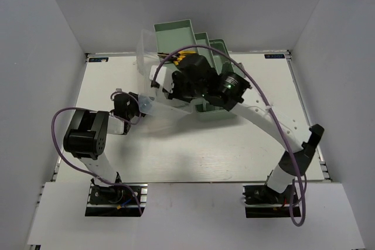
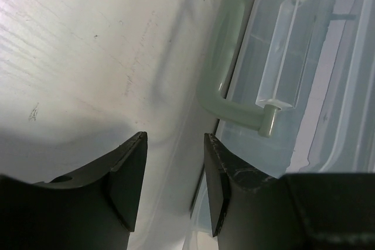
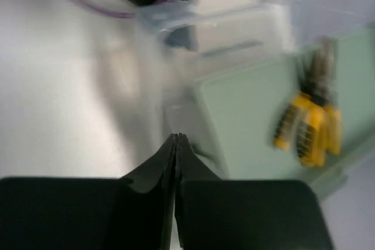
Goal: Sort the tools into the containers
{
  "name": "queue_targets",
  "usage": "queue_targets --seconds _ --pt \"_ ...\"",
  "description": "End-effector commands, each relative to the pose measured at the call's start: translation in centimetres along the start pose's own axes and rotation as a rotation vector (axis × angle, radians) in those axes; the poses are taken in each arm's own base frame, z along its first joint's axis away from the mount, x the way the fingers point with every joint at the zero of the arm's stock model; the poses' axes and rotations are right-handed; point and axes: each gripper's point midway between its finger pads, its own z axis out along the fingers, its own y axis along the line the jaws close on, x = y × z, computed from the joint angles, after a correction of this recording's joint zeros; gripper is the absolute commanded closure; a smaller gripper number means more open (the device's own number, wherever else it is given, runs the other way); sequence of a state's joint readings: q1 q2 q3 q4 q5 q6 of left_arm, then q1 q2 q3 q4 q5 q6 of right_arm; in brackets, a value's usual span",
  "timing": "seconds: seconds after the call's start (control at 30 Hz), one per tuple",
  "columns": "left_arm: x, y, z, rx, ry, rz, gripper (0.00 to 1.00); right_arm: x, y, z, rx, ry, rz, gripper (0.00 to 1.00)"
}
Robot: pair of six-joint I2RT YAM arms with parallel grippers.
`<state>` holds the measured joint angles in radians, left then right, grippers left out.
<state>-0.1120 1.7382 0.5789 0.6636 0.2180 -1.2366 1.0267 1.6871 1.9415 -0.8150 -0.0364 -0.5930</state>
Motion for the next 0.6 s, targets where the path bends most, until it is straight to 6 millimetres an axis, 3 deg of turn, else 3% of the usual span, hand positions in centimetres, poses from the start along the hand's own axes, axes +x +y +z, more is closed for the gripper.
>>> queue_targets --seconds 0.0,0.07,0.1,0.13,0.17,0.23,0.27,0.3,0.33,0.37,0.4,0.43,0.47,0.5,0.57 --pt "-0.9 -4.1 0.0 0.102 -0.002 0.040 0.46 -0.1 -9.6 -5.6 0.524 0.006 0.070 1.00" --pt "-1.0 -4.4 -0.1 0.099 -0.001 0.039 0.46 1.9 -15.5 -9.3 0.797 0.033 0.105 1.00" --pt "-1.2 -4.9 0.0 0.112 -0.007 0.052 0.46 4.2 -16.4 -9.4 0.846 0.080 0.137 1.00" --pt "-1.2 -5.0 0.1 0.105 -0.004 0.050 0.46 7.9 -18.9 -10.7 0.912 0.128 0.224 0.93" --pt "-1.1 -5.2 -0.1 0.108 0.005 0.051 0.46 9.4 -19.1 -10.7 0.915 0.146 0.276 0.78" --pt "-1.6 -6.6 0.0 0.126 -0.003 0.068 0.46 14.5 -19.9 -11.0 0.943 0.229 0.369 0.68" --pt "-1.7 -7.0 -0.2 0.126 -0.003 0.077 0.46 17.8 -20.8 -11.6 0.984 0.276 0.403 0.68" --pt "-1.9 -7.5 -0.1 0.132 -0.005 0.078 0.46 18.8 -21.7 -12.0 1.023 0.272 0.412 0.68" --pt "-2.1 -8.2 -0.3 0.143 -0.010 0.093 0.46 22.5 -22.2 -12.5 1.051 0.338 0.453 0.73" --pt "-2.2 -8.4 -0.2 0.143 -0.010 0.093 0.46 25.5 -22.7 -12.4 1.023 0.379 0.496 0.81" --pt "-2.5 -9.3 -0.4 0.155 -0.016 0.107 0.46 29.6 -22.1 -12.0 0.994 0.446 0.605 1.00" --pt "-2.5 -9.7 -0.4 0.161 -0.007 0.108 0.46 29.9 -22.2 -11.3 0.930 0.417 0.647 1.00" --pt "-2.6 -9.9 -0.4 0.161 -0.007 0.108 0.46 33.1 -21.3 -11.9 0.888 0.482 0.722 1.00" --pt "-2.9 -10.9 -0.5 0.177 -0.013 0.113 0.46 34.3 -19.4 -8.6 0.732 0.462 0.785 1.00" --pt "-3.0 -11.3 -0.5 0.174 -0.013 0.123 0.46 36.3 -18.0 -7.2 0.675 0.466 0.821 1.00"
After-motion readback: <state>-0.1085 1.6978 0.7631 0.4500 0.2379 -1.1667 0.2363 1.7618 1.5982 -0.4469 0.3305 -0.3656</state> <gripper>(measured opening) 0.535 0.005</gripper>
